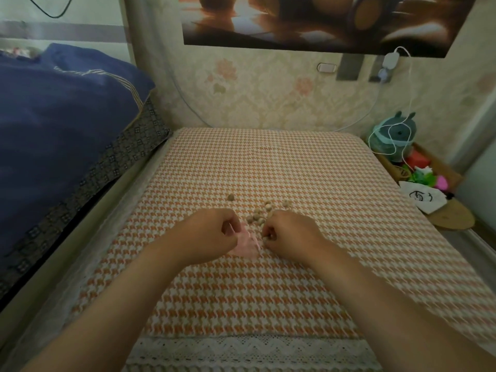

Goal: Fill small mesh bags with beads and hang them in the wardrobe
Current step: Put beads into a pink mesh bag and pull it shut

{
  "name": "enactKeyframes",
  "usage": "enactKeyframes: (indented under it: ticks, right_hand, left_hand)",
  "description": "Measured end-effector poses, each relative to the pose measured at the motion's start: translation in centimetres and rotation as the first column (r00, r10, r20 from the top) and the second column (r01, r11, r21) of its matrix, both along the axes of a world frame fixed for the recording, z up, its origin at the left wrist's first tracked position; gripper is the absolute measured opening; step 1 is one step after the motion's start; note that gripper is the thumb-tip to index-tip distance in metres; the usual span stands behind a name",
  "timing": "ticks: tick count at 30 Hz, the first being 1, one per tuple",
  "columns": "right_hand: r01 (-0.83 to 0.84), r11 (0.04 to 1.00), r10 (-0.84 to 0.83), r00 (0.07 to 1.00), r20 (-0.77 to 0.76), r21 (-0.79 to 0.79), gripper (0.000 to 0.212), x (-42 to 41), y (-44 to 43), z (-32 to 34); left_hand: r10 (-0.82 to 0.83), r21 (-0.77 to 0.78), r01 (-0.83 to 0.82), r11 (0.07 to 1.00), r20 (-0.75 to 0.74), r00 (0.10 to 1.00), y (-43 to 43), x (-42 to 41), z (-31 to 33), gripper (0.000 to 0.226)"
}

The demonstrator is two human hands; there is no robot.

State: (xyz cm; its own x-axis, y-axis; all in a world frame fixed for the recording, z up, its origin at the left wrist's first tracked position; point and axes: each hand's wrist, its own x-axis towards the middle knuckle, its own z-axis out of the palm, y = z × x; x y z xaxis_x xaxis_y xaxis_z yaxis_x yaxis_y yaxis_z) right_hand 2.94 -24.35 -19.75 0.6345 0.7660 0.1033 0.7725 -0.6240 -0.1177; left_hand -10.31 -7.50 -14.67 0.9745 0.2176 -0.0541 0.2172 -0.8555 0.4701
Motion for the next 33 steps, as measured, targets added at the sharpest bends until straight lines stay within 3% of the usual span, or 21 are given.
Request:
enactKeyframes:
  ticks: [3, 5, 8, 10, 14, 18, 23, 27, 30, 33]
  right_hand:
    - [0.049, 0.998, -0.047, 0.998, -0.047, 0.05, 0.013, -0.1, 0.0, 1.5]
    - [0.1, 0.973, -0.071, 0.987, -0.146, 0.208, 0.013, -0.4, -0.1, 2.9]
    - [0.113, 0.871, 0.052, 0.946, -0.319, 0.478, 0.01, -2.1, 0.3, 4.4]
    - [0.066, 0.84, 0.156, 0.921, -0.356, 0.538, 0.01, -3.5, 0.6, 5.0]
    - [-0.087, 0.896, 0.199, 0.956, -0.218, 0.435, 0.011, -4.4, 0.9, 4.6]
    - [-0.128, 0.941, 0.165, 0.982, -0.095, 0.313, 0.019, -3.8, 0.9, 4.4]
    - [-0.148, 0.954, 0.196, 0.966, -0.169, 0.26, 0.02, -3.5, 0.3, 4.6]
    - [-0.194, 0.972, 0.21, 0.971, -0.118, 0.134, 0.025, -3.1, 0.2, 4.6]
    - [-0.18, 0.973, 0.197, 0.974, -0.109, 0.144, 0.021, -2.7, 0.1, 4.7]
    - [-0.113, 0.963, 0.166, 0.964, -0.208, 0.243, 0.021, -2.0, -0.1, 4.6]
  left_hand:
    - [-0.026, 0.013, 0.026, 1.0, -0.005, 1.0, 0.1, -0.4, -0.2, 0.017]
    - [-0.031, 0.014, 0.031, 0.999, 0.006, 1.0, 0.1, -0.4, -0.3, 0.018]
    - [-0.038, 0.012, 0.038, 0.999, 0.009, 0.999, 0.1, -0.2, -0.2, 0.018]
    - [-0.036, 0.006, 0.036, 0.999, 0.021, 0.999, 0.0, 0.0, -0.3, 0.017]
    - [-0.037, -0.04, 0.039, 0.998, 0.056, 0.998, -0.2, 0.1, -0.2, 0.017]
    - [-0.029, -0.097, 0.032, 0.995, 0.037, 0.999, -0.1, 0.0, 0.0, 0.012]
    - [0.001, -0.128, 0.004, 0.992, 0.033, 0.999, 0.2, 0.0, 0.0, 0.018]
    - [0.014, -0.122, -0.006, 0.993, 0.066, 0.998, 0.0, 0.2, 0.1, 0.018]
    - [0.031, -0.141, -0.021, 0.99, 0.073, 0.997, -0.3, 0.7, 0.2, 0.021]
    - [0.061, -0.17, -0.045, 0.984, 0.087, 0.994, -0.4, 1.2, 0.1, 0.022]
